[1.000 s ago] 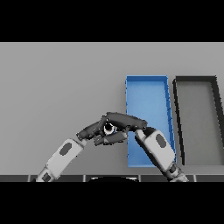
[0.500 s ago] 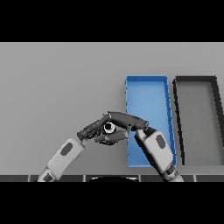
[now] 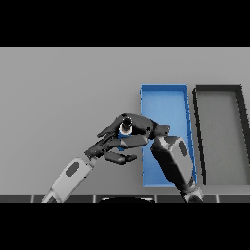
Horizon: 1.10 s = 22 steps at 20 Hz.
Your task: Pick up the blue pipe and place it into the blue bin.
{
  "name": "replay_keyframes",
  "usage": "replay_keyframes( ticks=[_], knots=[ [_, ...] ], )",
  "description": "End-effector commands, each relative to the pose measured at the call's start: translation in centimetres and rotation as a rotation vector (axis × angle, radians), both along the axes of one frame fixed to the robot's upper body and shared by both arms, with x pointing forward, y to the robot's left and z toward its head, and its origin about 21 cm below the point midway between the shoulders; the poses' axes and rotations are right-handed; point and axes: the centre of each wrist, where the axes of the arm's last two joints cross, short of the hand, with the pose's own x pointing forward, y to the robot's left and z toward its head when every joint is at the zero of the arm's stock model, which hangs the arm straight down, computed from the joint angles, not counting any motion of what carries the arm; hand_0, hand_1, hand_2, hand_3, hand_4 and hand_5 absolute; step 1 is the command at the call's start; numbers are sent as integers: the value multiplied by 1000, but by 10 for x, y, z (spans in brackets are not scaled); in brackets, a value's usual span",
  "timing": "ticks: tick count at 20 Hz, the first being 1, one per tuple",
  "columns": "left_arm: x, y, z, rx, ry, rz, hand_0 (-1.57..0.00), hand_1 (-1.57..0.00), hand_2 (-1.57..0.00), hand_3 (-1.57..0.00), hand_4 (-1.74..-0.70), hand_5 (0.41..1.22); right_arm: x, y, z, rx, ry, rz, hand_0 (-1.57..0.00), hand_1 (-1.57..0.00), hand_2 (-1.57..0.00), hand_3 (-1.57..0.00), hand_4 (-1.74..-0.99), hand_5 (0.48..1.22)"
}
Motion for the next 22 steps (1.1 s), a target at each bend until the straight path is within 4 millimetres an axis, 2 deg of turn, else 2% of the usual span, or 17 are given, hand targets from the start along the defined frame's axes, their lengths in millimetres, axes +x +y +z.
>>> replay_keyframes(
  ticks=[1,4,7,10,13,15,18,22],
  knots=[
    [2,4,-1,10,3,2,-3,-2,-2,0,-865,523,2,0,8,9,1,-2,-1571,-1571,-1571,-1571,-1493,1221],
    [1,4,-3,16,17,1,-1,-1,-1,0,-864,503,5,-2,47,45,-28,-31,-1571,-1571,-1571,-1571,-1493,1221],
    [-1,5,-3,6,11,-11,0,0,0,1,-867,486,12,-11,85,100,-146,-35,-1571,-1571,-1571,-1571,-1495,1221],
    [-2,5,-1,8,6,-6,1,1,1,1,-864,483,35,-21,109,134,-155,-171,-1571,-1571,-1571,-1571,-1496,1221],
    [-1,7,2,29,7,7,1,1,1,1,-850,484,55,-39,116,115,-170,-342,-1571,-1571,-1571,-1571,-1498,1221],
    [-4,8,2,25,6,7,1,1,1,1,-841,477,78,-61,111,67,-131,-466,-1571,-1571,-1571,-1571,-1498,1221],
    [-1,6,3,47,-5,32,1,1,1,1,-827,467,104,-93,86,7,-23,-595,-1571,-1571,-1571,-1571,-1499,1221],
    [-2,14,3,52,-7,29,1,1,1,1,-824,462,115,-124,42,-63,124,-736,-1571,-1571,-1571,-1571,-1499,1221]
  ],
)
